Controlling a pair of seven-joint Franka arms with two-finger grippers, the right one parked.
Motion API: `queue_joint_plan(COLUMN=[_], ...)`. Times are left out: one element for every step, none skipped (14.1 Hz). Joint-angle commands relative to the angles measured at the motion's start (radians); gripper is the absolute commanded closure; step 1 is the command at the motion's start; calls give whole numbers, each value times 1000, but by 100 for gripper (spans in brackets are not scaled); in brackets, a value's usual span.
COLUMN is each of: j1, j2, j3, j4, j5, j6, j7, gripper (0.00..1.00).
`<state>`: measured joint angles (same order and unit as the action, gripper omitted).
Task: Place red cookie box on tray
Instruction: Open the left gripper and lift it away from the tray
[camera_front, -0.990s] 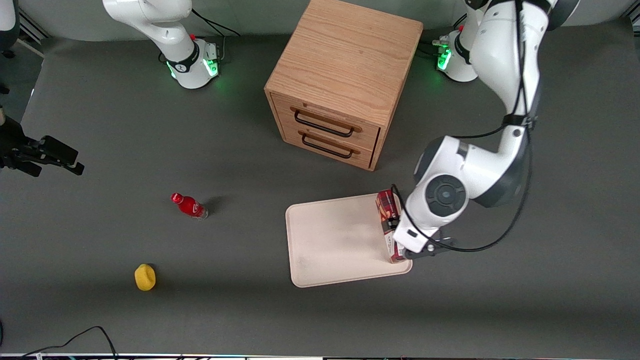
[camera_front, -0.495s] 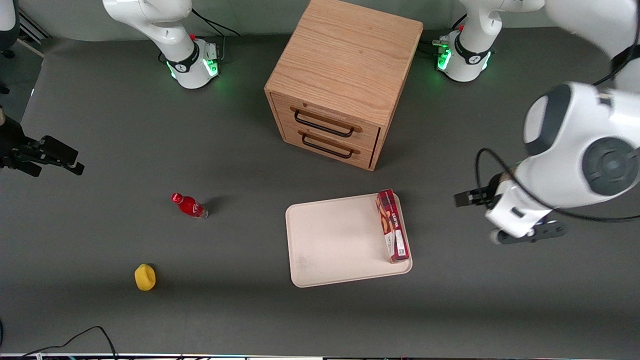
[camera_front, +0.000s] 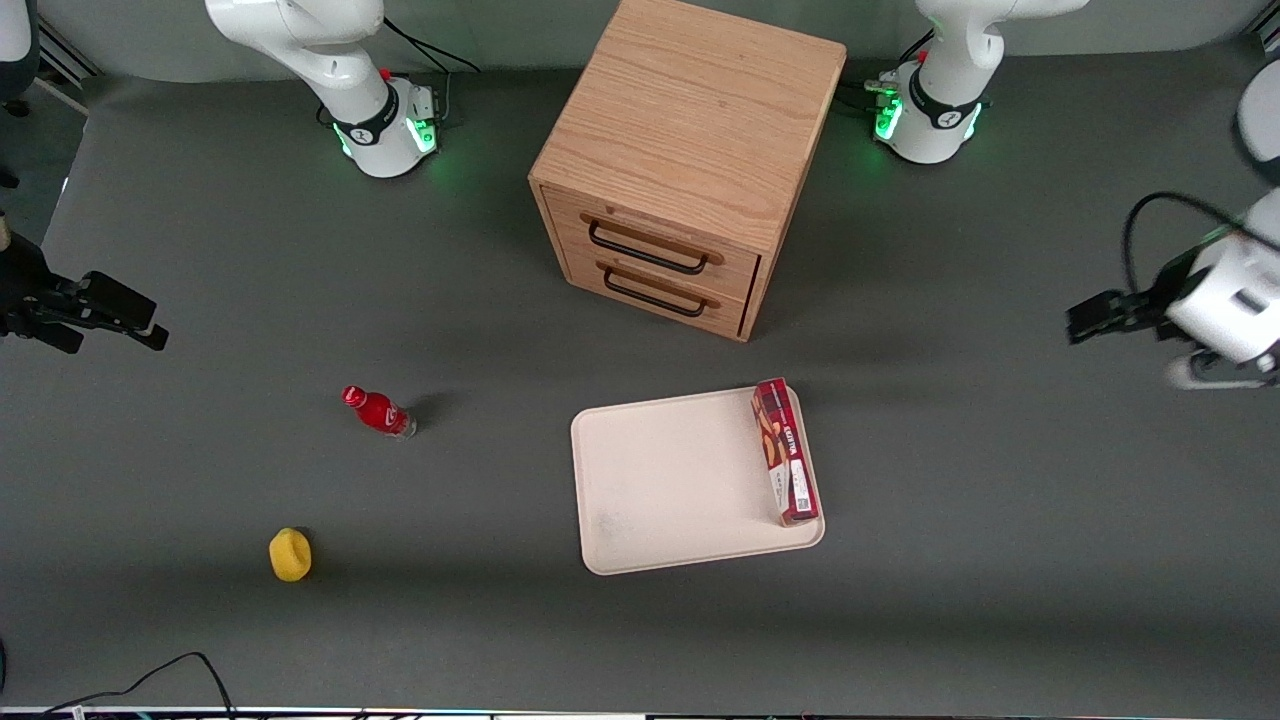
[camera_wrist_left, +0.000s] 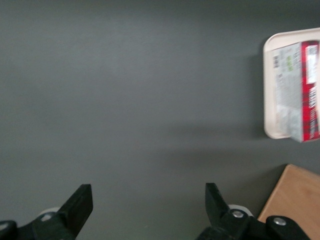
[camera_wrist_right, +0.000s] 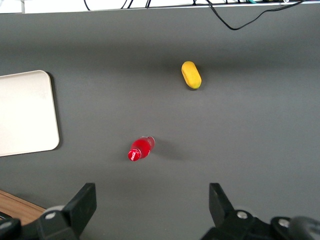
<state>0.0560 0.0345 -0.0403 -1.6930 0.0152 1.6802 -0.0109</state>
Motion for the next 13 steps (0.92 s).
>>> queue_joint_plan(j1=[30, 44, 39, 30, 27, 28, 25, 27, 25, 25, 27, 27, 24], j2=[-91, -81, -65, -48, -35, -6, 10, 12, 12, 12, 12, 12, 12], j3=[-7, -6, -9, -10, -12, -12, -15, -13, -15, -15, -15, -15, -15], j4=[-57, -19, 5, 13, 30, 76, 99, 110, 113, 115, 115, 118, 118], j5=[-3, -4, -3, -1, 3, 2, 8, 9, 9, 6, 3, 0, 0], j6=[3, -29, -52, -48, -50, -66, -82, -91, -91, -91, -91, -91, -93], j7=[23, 23, 22, 20, 23, 26, 22, 26, 26, 26, 26, 26, 23], gripper=[0, 0, 0, 0, 0, 0, 0, 0, 0, 0, 0, 0, 0])
